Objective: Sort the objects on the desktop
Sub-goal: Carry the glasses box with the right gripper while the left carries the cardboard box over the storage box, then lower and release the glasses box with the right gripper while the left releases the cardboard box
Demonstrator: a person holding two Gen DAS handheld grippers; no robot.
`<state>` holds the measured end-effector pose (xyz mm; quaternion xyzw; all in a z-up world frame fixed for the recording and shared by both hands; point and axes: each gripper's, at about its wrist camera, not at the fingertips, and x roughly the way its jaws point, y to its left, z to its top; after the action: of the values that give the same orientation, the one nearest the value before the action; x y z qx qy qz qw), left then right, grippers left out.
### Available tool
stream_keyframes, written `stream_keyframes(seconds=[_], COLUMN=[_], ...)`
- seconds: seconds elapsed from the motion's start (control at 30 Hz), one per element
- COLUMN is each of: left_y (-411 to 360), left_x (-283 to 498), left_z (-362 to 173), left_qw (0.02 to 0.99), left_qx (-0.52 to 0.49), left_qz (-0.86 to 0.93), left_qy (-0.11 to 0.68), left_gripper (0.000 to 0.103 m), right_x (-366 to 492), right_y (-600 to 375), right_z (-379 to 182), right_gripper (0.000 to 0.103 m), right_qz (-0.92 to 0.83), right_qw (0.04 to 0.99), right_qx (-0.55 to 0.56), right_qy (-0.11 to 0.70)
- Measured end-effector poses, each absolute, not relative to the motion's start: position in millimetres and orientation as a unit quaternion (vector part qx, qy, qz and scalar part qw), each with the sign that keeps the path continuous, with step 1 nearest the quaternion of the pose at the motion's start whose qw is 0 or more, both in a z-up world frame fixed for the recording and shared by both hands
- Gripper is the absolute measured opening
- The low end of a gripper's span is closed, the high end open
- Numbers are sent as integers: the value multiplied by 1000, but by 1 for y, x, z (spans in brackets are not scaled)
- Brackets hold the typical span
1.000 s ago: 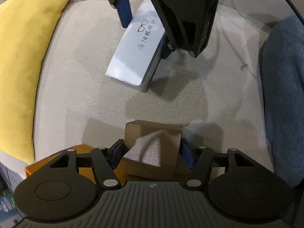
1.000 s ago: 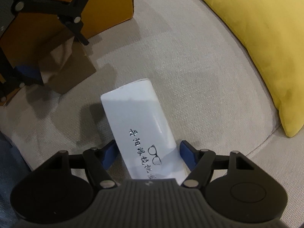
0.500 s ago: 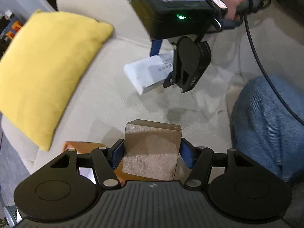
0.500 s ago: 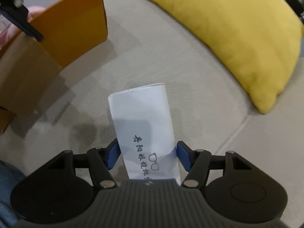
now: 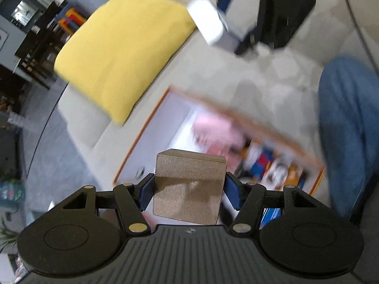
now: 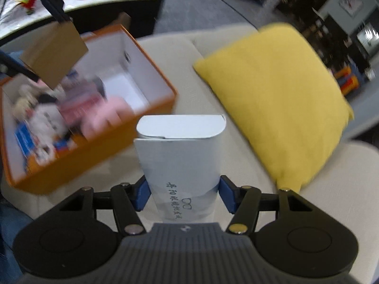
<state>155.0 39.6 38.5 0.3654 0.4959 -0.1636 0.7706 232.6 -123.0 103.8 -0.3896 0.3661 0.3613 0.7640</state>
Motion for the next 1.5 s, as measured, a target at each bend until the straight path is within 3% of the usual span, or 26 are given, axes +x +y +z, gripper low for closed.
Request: stream_keyframes(seconds=[0.23, 0.6, 1.5], left_y=[89, 94, 87], left_x=[134, 139, 157], left_z=[28, -5, -76], left_qw=[750, 713, 652], left_qx=[390, 430, 506], left_qz=[-129, -180, -263], left_qy=[519, 524, 500], left_gripper=[72, 72, 68], right_x=[220, 224, 256], right_y=[-47, 33, 58], right_z=[114, 108, 21], right_gripper=[62, 62, 62], right_qz=[403, 446, 477], right_qw=[740, 701, 633], right_qx=[-427, -462, -498], right_qy=[329, 310, 352])
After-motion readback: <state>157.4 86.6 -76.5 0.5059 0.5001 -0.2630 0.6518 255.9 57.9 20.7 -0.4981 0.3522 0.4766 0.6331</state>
